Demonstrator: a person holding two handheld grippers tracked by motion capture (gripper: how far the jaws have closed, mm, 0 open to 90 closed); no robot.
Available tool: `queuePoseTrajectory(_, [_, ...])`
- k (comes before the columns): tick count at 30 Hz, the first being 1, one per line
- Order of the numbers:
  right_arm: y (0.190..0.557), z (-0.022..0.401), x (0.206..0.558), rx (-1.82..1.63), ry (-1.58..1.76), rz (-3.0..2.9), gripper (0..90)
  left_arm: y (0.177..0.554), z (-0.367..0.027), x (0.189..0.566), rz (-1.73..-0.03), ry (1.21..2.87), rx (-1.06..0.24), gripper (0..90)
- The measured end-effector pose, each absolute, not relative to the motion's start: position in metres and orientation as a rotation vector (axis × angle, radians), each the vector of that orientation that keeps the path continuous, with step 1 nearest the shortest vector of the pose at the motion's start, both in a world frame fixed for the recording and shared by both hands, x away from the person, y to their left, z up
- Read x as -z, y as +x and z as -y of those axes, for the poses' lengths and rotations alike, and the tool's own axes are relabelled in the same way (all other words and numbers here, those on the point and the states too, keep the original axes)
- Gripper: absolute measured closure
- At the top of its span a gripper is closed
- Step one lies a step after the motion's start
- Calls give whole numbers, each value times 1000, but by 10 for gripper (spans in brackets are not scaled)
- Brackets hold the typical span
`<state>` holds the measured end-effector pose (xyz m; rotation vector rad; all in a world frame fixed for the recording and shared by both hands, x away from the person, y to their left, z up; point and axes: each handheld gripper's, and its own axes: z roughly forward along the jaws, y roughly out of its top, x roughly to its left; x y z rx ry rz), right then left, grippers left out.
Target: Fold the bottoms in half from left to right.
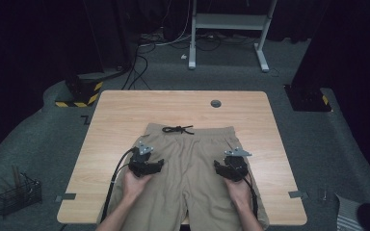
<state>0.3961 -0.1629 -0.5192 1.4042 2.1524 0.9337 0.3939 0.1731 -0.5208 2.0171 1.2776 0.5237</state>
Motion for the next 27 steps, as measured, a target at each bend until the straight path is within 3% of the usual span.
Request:
queuePoseTrajectory(5, [393,161,522,-917,1355,-2146,421,389,-172,526,-1238,2018,-583,319])
queuePoseTrajectory(27, [333,158,523,-946,1312,-2169,414,334,-174,527,-1217,2012,-575,316])
